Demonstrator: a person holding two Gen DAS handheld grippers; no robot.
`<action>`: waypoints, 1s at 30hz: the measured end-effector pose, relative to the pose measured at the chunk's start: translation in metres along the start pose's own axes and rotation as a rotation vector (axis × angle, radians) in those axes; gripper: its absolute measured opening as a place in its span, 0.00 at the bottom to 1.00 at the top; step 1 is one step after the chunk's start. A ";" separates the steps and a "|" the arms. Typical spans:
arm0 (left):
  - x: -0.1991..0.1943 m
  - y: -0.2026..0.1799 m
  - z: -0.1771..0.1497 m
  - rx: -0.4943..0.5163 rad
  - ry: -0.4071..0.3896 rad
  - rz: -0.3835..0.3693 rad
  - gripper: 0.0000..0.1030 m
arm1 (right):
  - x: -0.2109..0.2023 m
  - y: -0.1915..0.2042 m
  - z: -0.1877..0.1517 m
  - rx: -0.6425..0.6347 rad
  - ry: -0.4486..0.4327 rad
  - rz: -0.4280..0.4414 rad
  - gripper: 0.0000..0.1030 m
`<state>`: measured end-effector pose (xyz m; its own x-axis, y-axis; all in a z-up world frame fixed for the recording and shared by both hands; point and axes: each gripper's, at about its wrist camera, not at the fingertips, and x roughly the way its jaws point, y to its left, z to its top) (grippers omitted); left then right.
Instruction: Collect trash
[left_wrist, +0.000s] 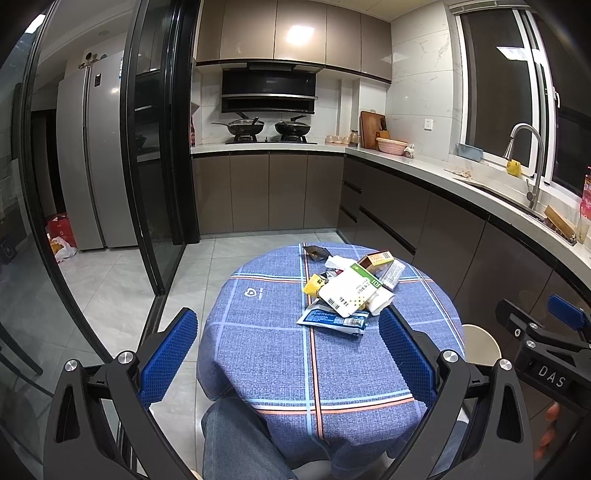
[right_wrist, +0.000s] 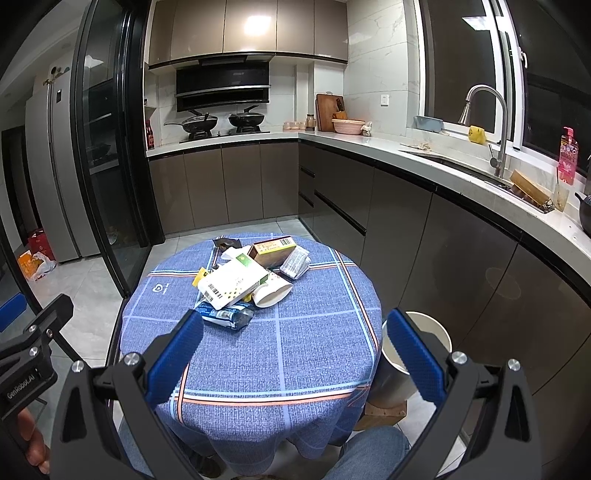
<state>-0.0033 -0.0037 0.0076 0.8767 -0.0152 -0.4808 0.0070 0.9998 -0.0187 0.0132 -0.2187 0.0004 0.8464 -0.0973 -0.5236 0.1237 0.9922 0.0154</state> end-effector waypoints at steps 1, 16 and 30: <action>0.000 0.000 0.000 0.000 0.002 -0.001 0.92 | 0.000 -0.001 0.000 0.000 0.000 -0.001 0.97; 0.001 -0.001 0.001 -0.002 0.006 -0.003 0.92 | 0.003 0.001 -0.002 0.001 0.005 -0.002 0.97; 0.003 0.000 0.001 -0.005 0.011 -0.006 0.92 | 0.004 0.001 -0.003 0.004 0.006 -0.002 0.97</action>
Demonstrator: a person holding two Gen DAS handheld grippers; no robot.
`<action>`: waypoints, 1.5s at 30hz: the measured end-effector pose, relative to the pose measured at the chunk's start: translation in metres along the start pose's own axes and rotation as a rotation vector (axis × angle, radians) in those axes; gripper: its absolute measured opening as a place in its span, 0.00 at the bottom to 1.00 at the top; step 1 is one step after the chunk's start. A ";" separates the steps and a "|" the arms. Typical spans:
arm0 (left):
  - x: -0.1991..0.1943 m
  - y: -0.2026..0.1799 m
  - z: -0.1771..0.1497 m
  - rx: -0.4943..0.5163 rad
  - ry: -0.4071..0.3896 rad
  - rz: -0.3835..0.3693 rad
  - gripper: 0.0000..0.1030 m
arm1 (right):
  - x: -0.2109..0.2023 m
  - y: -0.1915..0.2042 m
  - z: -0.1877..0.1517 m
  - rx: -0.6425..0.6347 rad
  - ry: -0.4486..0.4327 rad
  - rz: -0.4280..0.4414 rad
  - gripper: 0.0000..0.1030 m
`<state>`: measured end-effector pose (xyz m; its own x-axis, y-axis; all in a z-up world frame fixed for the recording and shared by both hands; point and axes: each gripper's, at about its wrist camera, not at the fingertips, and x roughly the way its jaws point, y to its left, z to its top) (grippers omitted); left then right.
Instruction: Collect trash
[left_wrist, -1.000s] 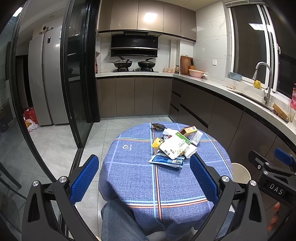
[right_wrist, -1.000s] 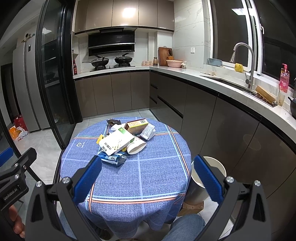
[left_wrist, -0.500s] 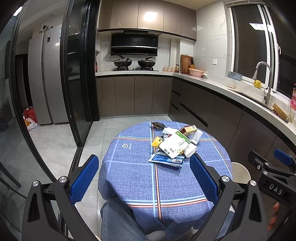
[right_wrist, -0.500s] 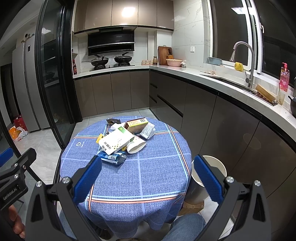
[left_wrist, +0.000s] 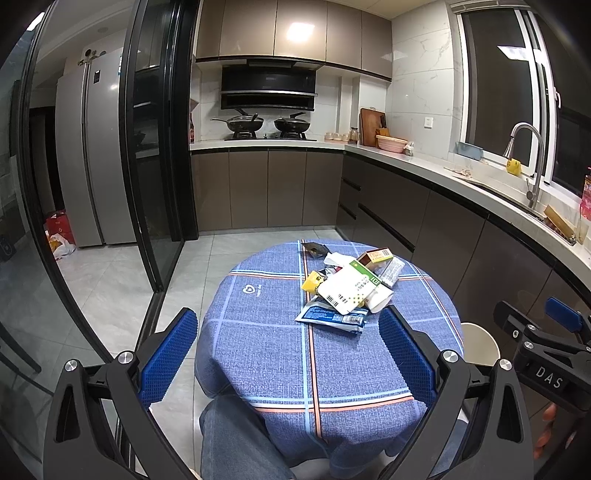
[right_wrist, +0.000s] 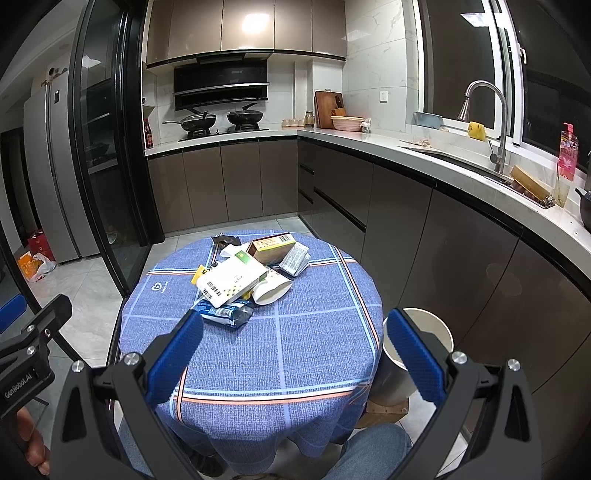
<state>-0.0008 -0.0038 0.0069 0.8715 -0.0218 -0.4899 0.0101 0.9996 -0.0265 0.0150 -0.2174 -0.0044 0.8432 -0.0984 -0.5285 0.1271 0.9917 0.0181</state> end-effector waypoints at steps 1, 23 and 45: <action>0.000 0.000 0.000 0.000 0.000 0.000 0.92 | 0.000 0.000 0.000 0.000 0.000 0.001 0.97; 0.002 -0.001 -0.001 0.000 0.003 -0.003 0.92 | 0.003 0.000 -0.003 0.003 0.006 0.001 0.97; 0.021 0.004 -0.002 -0.008 0.041 -0.011 0.92 | 0.020 0.003 -0.008 0.003 0.045 -0.005 0.97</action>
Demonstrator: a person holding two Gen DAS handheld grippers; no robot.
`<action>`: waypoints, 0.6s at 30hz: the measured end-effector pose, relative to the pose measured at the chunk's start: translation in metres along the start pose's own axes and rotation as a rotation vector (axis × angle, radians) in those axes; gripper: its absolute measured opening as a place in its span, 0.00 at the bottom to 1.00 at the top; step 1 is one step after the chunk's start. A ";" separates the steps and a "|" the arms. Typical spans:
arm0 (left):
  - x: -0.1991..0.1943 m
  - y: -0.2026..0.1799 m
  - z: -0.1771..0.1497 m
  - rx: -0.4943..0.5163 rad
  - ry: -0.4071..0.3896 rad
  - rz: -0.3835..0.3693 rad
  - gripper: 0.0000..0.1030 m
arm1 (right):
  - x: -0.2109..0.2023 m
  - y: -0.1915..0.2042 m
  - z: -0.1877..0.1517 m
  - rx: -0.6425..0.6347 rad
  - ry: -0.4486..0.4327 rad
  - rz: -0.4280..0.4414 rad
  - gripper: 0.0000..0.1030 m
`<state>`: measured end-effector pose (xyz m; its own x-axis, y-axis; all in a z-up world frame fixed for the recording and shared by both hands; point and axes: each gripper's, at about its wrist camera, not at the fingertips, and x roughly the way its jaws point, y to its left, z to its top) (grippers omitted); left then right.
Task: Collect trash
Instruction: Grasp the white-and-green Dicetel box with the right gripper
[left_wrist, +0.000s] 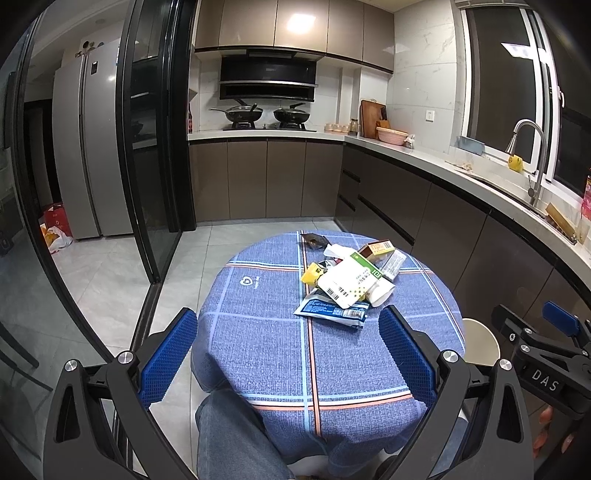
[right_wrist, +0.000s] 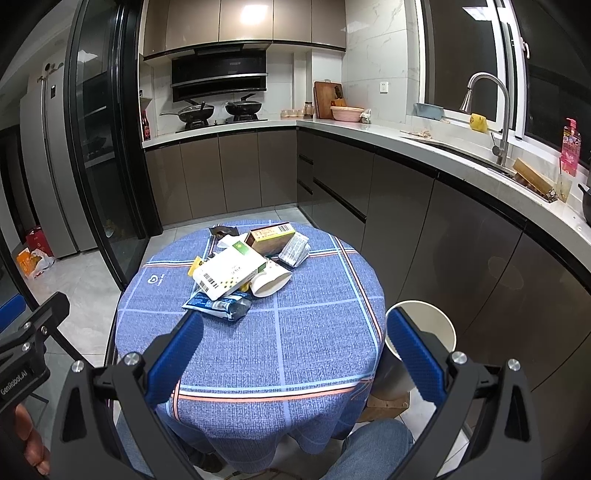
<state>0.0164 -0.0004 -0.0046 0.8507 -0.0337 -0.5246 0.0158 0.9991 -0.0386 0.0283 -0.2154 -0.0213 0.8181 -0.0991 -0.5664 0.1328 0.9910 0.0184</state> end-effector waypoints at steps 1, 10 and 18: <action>0.002 0.001 0.000 0.000 0.003 -0.003 0.92 | 0.002 0.001 0.000 -0.001 0.004 0.000 0.97; 0.030 0.036 0.013 -0.042 0.006 -0.099 0.92 | 0.058 0.018 -0.007 -0.145 0.013 0.246 0.97; 0.106 0.050 0.019 -0.076 0.127 -0.169 0.92 | 0.152 0.028 0.008 -0.134 0.113 0.316 0.97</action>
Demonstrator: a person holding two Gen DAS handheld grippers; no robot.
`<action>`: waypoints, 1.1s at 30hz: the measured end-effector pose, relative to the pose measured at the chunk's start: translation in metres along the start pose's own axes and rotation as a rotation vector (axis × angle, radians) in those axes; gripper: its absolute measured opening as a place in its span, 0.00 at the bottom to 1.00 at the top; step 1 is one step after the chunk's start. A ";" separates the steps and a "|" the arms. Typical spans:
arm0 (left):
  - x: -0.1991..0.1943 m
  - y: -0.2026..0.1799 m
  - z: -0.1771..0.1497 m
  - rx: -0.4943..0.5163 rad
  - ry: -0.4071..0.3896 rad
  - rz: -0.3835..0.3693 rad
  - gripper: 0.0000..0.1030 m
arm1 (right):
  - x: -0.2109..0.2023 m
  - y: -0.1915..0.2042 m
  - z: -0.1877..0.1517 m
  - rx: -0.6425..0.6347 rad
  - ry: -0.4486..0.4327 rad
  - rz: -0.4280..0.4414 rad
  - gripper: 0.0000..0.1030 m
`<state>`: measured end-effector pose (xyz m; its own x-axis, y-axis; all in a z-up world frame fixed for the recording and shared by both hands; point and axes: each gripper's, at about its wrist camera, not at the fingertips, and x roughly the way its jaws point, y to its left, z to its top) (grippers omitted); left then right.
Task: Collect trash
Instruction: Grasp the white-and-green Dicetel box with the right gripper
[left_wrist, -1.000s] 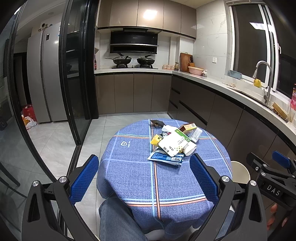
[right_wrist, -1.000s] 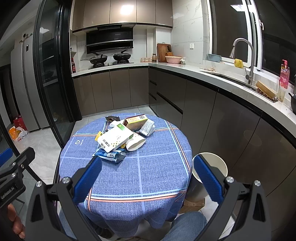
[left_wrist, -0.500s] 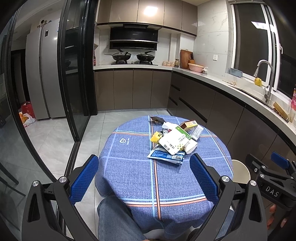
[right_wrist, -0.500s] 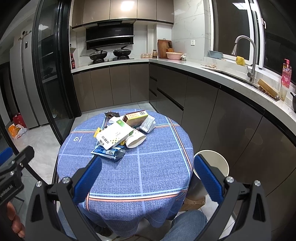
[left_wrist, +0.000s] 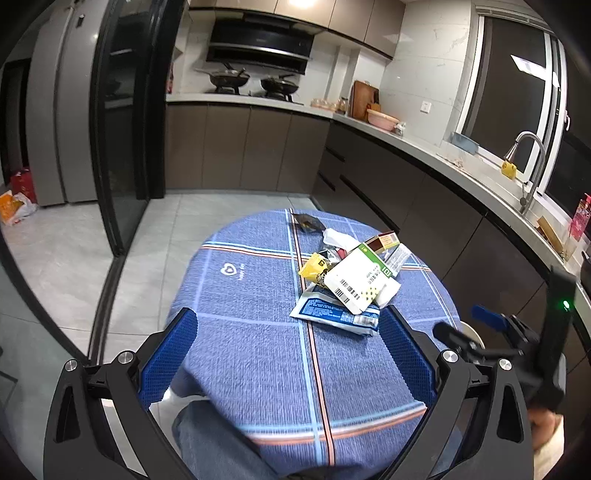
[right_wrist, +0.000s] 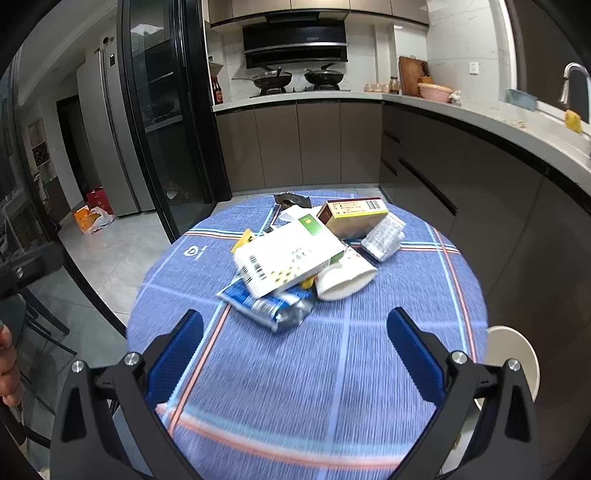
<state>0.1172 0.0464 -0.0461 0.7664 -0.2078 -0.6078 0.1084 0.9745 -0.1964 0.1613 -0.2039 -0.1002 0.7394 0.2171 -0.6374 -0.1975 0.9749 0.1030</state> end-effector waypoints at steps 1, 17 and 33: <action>0.008 0.001 0.003 0.002 0.010 -0.022 0.92 | 0.011 -0.004 0.004 0.010 0.017 0.002 0.97; 0.082 0.044 0.040 0.007 0.033 0.019 0.92 | 0.152 -0.005 0.036 0.362 0.224 0.037 0.97; 0.101 0.049 0.026 -0.019 0.098 -0.037 0.91 | 0.145 -0.012 0.040 0.370 0.186 0.006 0.24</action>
<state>0.2163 0.0757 -0.0966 0.6964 -0.2521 -0.6719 0.1230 0.9644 -0.2343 0.2965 -0.1825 -0.1632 0.6028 0.2435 -0.7598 0.0684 0.9330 0.3532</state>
